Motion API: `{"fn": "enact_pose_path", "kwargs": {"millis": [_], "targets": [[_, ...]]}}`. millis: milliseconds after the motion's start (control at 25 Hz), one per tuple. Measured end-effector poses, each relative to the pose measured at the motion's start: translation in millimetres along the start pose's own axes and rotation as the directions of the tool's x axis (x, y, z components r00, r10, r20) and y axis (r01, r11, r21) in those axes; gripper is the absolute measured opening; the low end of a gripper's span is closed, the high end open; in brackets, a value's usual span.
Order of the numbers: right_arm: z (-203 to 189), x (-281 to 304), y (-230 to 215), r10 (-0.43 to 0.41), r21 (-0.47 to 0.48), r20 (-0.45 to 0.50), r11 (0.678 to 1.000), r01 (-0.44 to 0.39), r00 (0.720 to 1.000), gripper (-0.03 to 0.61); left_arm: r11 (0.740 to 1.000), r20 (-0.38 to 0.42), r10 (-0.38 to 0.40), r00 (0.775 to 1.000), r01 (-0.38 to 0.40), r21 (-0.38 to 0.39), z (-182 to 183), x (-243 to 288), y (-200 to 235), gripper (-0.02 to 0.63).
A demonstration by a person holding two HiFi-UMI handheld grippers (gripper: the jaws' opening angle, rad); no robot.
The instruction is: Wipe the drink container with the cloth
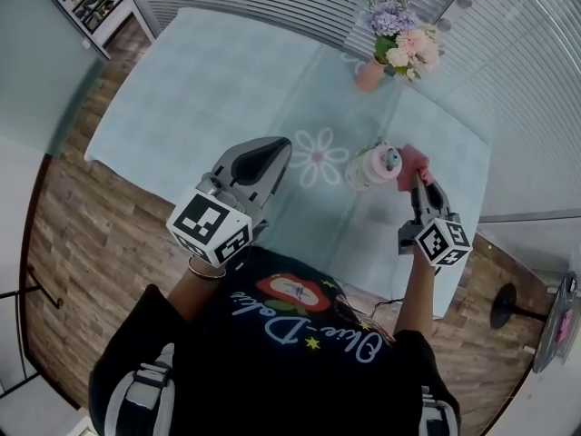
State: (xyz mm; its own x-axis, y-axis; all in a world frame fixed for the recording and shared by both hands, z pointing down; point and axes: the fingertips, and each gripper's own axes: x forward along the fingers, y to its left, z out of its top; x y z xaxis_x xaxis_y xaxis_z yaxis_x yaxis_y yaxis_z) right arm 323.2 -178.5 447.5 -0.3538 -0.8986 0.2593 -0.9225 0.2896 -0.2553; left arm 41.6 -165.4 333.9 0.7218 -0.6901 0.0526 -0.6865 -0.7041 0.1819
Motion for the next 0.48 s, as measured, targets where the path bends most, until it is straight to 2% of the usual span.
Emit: {"fn": "enact_pose_path", "kwargs": {"millis": [160, 320, 480], "targets": [[14, -4, 25, 0.061, 0.009, 0.071, 0.998, -0.061, 0.996, 0.026, 1.000, -0.003, -0.011, 1.000, 0.011, 0.001, -1, 3, -6, 0.005], [9, -7, 44, 0.135, 0.051, 0.110, 0.989, -0.141, 0.985, 0.026, 1.000, -0.008, -0.008, 1.000, 0.008, 0.005, -2, 3, -9, 0.005], [-6, -7, 58, 0.172, 0.073, 0.085, 0.981, -0.179, 0.981, 0.026, 1.000, -0.012, 0.003, 1.000, -0.003, 0.008, -2, -2, -9, 0.005]]}}
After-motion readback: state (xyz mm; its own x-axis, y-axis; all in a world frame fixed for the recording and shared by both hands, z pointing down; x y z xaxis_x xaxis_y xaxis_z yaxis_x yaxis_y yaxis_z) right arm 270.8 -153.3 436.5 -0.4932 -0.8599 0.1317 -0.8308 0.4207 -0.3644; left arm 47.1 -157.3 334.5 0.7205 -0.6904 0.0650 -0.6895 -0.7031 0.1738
